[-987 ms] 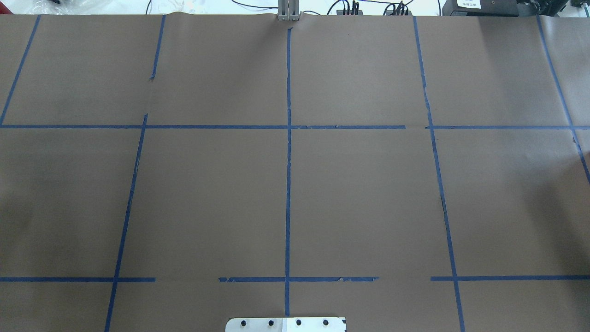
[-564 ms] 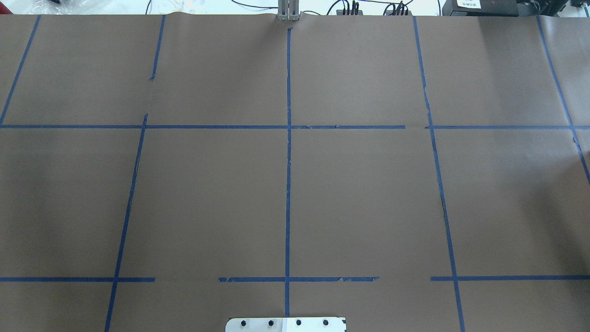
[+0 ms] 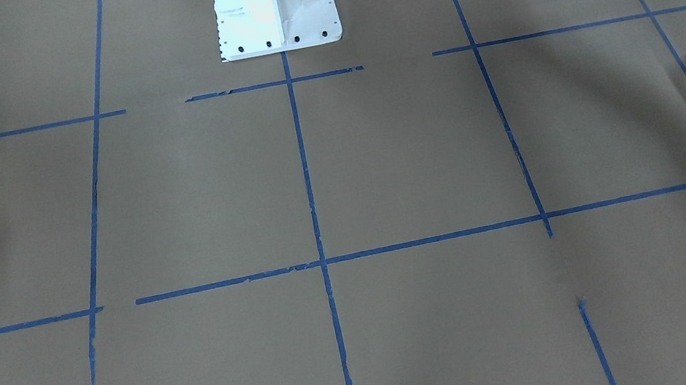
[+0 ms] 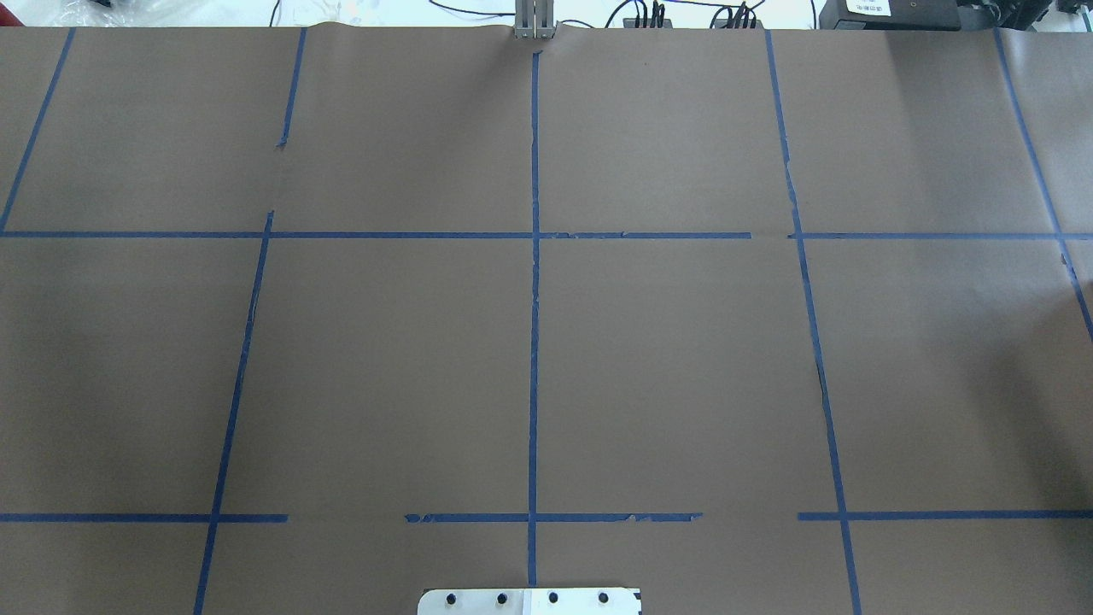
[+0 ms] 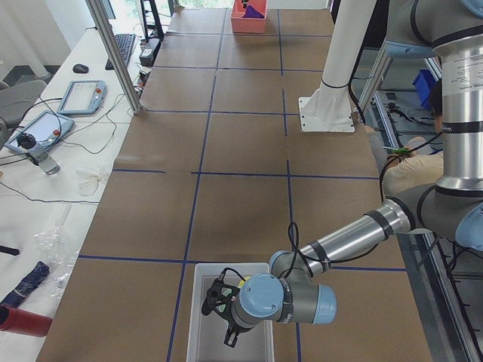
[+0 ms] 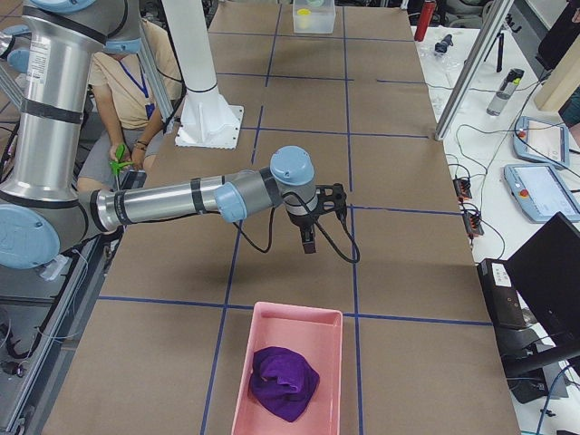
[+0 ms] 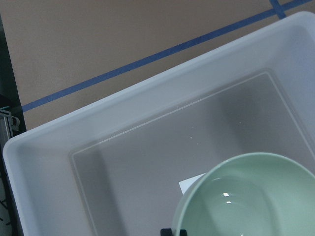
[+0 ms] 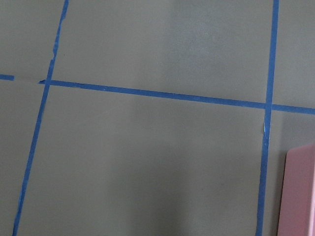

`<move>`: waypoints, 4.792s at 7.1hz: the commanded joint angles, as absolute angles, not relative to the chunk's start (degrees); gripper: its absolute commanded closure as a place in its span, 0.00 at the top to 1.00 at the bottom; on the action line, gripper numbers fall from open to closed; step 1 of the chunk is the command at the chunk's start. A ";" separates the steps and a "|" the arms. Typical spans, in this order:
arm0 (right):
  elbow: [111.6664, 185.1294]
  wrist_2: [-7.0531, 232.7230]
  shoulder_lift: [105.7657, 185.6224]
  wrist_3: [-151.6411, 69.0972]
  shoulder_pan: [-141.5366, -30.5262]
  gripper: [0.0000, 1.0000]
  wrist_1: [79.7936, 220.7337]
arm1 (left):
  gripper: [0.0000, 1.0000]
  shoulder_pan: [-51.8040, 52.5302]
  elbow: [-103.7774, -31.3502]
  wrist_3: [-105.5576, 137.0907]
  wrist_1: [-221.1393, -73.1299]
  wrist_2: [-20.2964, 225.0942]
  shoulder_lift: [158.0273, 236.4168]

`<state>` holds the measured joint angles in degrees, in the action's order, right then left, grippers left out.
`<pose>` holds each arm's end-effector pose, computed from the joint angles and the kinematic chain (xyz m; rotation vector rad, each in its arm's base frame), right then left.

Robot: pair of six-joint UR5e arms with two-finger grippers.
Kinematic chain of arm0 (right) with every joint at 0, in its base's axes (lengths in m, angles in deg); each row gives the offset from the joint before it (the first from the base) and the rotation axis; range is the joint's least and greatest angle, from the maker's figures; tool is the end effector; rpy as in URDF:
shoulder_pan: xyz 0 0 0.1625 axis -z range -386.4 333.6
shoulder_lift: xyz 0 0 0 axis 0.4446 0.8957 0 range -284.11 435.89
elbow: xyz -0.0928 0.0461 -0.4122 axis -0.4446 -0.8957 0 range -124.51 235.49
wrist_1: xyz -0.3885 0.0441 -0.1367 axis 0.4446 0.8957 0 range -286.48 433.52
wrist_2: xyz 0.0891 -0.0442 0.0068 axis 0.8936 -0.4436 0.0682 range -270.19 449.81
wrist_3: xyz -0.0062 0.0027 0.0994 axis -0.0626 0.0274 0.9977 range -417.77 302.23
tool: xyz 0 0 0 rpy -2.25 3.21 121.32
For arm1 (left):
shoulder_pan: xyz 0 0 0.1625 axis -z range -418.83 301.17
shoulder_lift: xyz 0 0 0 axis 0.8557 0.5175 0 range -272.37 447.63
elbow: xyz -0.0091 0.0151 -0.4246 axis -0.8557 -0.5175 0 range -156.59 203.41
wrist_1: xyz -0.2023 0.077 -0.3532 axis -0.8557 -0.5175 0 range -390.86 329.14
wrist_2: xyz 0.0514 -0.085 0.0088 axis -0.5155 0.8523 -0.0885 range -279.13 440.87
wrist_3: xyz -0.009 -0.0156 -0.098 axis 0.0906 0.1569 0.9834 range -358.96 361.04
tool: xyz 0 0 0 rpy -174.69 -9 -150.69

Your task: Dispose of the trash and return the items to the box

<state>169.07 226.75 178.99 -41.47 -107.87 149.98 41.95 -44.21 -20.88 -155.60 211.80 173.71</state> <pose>-0.0008 -0.4125 0.5267 0.2121 -0.8719 -0.0451 -0.1477 -0.4119 0.8201 0.3369 0.6461 0.2382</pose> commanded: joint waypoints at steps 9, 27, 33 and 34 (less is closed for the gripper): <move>168.78 223.42 177.41 -40.99 -105.42 1.00 149.98 | 0.98 28.02 -75.66 8.86 -137.20 208.24 173.58; 166.84 225.34 175.38 -55.84 -108.05 1.00 164.40 | 1.00 27.39 -87.78 -0.29 -136.43 210.41 158.29; 168.34 227.01 177.05 -55.84 -107.96 1.00 164.48 | 1.00 18.52 -91.55 4.64 -130.44 215.25 156.62; 168.26 226.92 177.05 -55.84 -107.96 1.00 164.48 | 1.00 17.55 -91.82 -0.41 -130.52 212.47 155.23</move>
<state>168.10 226.94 176.94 -55.84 -107.97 164.45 18.79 -91.38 3.54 -130.53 214.65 156.37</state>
